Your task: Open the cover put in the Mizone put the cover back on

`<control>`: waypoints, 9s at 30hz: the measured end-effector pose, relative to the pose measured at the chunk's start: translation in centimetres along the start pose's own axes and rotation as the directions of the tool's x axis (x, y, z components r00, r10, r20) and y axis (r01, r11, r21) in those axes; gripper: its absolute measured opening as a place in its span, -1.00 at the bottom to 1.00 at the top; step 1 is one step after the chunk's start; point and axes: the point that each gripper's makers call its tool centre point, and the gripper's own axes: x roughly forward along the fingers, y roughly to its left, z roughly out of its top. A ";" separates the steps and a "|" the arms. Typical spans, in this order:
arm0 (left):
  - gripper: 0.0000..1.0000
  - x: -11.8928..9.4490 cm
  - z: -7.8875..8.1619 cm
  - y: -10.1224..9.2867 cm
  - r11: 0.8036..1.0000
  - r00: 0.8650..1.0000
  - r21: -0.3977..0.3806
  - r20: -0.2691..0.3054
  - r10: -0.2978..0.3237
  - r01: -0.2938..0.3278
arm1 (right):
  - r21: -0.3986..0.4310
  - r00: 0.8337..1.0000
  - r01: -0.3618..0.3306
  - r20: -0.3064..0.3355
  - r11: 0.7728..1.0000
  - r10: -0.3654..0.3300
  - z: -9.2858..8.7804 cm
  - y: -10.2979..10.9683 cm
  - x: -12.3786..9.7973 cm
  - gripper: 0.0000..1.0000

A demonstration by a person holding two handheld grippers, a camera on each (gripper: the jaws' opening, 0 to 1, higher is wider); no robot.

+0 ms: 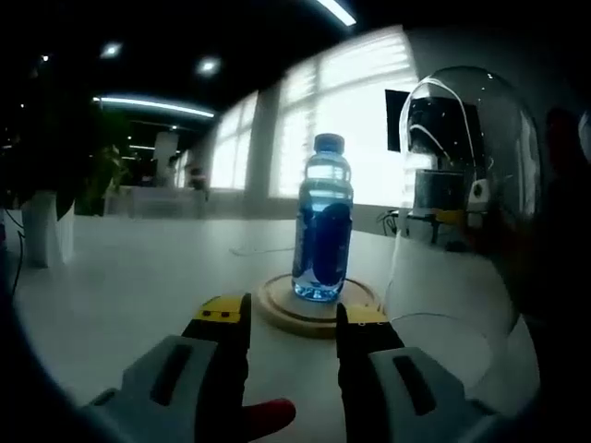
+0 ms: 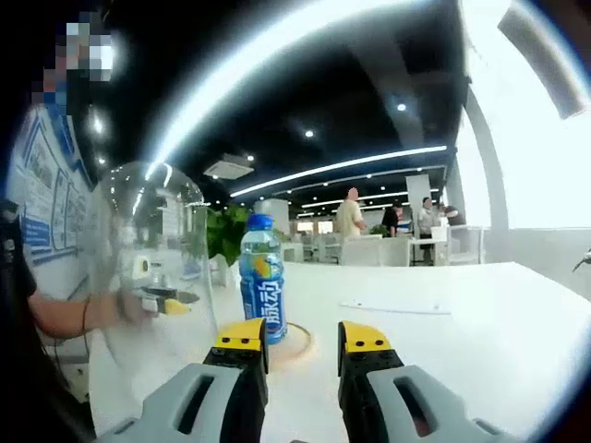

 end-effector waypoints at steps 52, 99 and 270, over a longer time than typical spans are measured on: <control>-0.35 -3.8 -1.5 -0.5 0.994 0.996 -0.059 0.003 0.091 -0.090 | 0.016 0.997 0.059 -0.045 0.998 -0.058 -5.7 0.2 -1.6 -0.42; -0.54 -3.6 -1.8 -0.9 0.997 0.996 0.009 -0.014 0.082 -0.082 | 0.001 0.997 0.070 -0.041 0.998 -0.070 -5.7 0.2 -1.6 -0.47; -1.00 -5.3 3.1 1.1 0.930 0.965 -0.369 0.245 0.095 0.002 | 0.309 0.943 -0.247 0.295 0.918 0.154 1.0 2.3 -2.4 -1.00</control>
